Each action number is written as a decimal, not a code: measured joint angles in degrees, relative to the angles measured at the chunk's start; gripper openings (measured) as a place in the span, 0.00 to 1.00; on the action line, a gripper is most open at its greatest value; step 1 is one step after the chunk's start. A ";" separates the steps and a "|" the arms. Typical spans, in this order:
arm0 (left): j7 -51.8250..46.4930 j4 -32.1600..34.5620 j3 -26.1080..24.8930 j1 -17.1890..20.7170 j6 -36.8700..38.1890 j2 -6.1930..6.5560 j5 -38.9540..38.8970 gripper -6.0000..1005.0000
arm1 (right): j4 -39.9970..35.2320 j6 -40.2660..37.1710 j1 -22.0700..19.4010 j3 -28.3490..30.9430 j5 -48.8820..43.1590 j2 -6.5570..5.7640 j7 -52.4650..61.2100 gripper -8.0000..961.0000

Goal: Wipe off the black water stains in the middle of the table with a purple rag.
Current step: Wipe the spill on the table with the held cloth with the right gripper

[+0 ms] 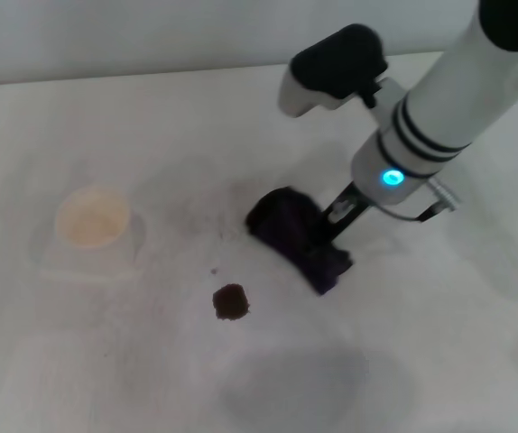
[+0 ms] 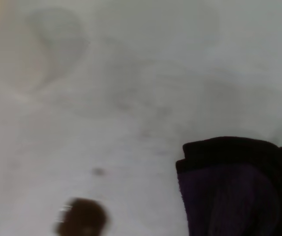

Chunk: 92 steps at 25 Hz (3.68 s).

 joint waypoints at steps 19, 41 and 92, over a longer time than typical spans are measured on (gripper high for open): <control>0.17 -0.04 0.09 -0.81 0.10 -0.32 0.65 0.86 | -1.36 -9.53 6.67 -23.16 23.35 0.05 1.33 0.11; 0.98 0.24 -0.47 -2.80 2.37 -0.09 0.17 0.86 | 3.87 -6.04 0.56 -11.65 4.41 0.07 4.16 0.11; 0.96 0.62 -0.44 -3.28 2.49 -0.40 0.26 0.86 | 13.85 5.67 -8.98 11.89 -17.00 -1.23 4.24 0.11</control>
